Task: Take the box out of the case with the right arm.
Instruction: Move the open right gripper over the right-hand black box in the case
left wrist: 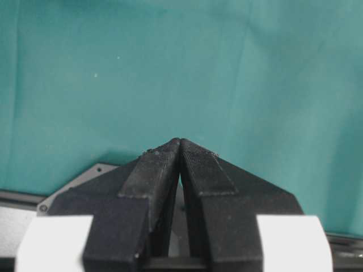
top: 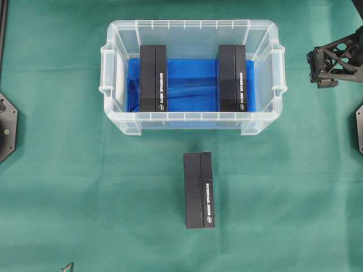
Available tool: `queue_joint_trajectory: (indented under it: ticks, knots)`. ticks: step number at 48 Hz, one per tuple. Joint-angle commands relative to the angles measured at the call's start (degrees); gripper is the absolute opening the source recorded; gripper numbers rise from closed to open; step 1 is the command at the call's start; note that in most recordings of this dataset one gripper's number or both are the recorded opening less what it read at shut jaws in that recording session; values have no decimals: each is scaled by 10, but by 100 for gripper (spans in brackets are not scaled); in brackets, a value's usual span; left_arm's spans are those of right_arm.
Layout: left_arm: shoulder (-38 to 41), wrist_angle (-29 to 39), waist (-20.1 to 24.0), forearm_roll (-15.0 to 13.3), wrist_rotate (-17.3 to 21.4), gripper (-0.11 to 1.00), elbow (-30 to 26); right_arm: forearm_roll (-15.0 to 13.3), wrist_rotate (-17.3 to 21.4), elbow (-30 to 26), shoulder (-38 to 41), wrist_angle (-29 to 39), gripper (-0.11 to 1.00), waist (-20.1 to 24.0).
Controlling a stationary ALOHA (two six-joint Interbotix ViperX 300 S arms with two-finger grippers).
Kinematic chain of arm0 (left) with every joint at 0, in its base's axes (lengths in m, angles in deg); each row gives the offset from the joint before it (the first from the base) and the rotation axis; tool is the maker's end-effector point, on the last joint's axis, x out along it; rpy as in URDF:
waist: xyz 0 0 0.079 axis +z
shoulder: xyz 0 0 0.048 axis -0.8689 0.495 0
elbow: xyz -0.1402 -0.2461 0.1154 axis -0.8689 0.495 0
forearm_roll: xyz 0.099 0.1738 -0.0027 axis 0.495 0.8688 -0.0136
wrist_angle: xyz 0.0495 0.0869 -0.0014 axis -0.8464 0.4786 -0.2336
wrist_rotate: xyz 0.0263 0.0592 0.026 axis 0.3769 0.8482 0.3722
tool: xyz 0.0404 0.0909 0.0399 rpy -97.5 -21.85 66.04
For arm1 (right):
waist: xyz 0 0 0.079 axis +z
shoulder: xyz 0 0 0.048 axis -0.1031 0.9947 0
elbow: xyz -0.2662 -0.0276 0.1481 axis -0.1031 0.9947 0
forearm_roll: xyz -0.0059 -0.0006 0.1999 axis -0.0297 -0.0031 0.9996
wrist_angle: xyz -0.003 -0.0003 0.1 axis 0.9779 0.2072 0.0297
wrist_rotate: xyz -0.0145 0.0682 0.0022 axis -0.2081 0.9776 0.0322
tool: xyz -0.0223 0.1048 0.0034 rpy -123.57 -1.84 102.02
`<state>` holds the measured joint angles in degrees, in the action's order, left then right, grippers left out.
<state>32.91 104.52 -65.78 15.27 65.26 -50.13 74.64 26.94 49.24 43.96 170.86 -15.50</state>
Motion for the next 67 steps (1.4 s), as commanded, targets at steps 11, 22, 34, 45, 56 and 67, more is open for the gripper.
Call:
queue_joint_trajectory:
  ticks: [11, 22, 34, 45, 56, 67]
  knots:
    - [3, -2, 2, 2, 1, 2, -13, 0, -2, -5, -6, -3, 90, -2]
    - [3, -3, 2, 3, 1, 2, -13, 1, -1, -8, -6, -5, 90, -2]
    - [3, -3, 1, 3, 1, 2, -14, 7, 0, -20, 7, -24, 90, -2]
    - [3, -3, 1, 3, 1, 2, -15, 14, 0, -66, 56, -41, 90, 0]
    - [2, -3, 2, 2, 0, 2, -15, 15, -1, -140, 134, -47, 90, 9]
    - [2, -3, 1, 2, -1, 2, -15, 14, -1, -241, 225, -50, 90, 17]
